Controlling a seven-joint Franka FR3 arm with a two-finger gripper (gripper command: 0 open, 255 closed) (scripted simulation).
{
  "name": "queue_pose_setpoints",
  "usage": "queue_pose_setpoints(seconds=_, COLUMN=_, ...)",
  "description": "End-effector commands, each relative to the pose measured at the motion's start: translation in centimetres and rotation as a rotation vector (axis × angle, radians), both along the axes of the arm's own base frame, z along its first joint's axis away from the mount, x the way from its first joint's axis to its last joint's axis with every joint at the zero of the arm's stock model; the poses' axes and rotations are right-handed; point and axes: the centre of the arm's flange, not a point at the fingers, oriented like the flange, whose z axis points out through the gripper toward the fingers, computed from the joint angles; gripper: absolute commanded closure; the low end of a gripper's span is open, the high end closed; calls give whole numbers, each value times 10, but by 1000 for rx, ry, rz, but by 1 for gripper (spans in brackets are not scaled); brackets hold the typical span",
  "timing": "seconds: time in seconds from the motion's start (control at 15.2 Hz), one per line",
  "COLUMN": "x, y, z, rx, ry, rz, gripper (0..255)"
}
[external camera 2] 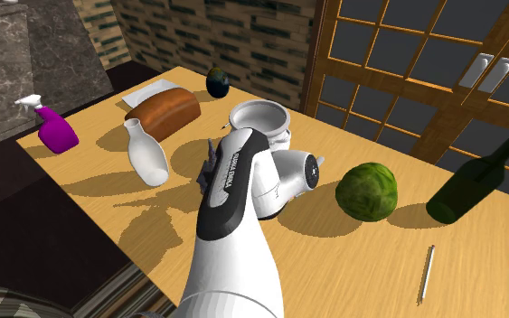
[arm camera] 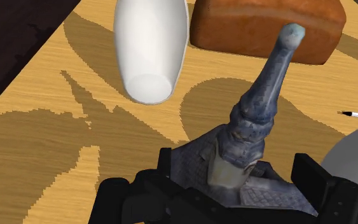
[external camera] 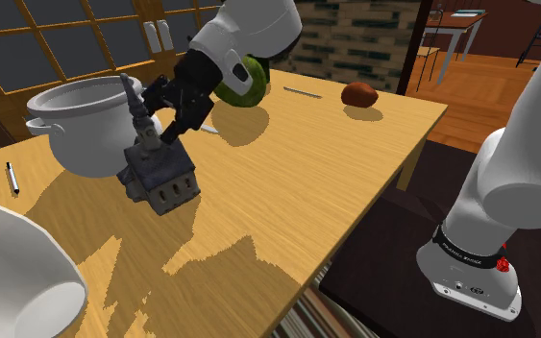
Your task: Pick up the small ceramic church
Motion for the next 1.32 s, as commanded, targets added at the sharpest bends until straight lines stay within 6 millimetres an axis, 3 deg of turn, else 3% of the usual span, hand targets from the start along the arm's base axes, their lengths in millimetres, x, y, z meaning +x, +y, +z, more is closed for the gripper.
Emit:
queue_pose_setpoints(seconds=0.0, x=1, y=1, z=-13, rx=0, ry=0, rz=0, gripper=0)
queue_pose_setpoints(seconds=0.13, x=1, y=1, z=-13, rx=0, ry=0, rz=0, gripper=0)
queue_pose_setpoints(seconds=0.2, x=1, y=1, z=-14, rx=0, ry=0, rz=0, gripper=255)
queue_pose_setpoints(seconds=0.79, x=1, y=1, z=-13, rx=0, ry=0, rz=0, gripper=255)
queue_pose_setpoints(seconds=1.25, x=1, y=1, z=24, rx=0, ry=0, rz=0, gripper=255)
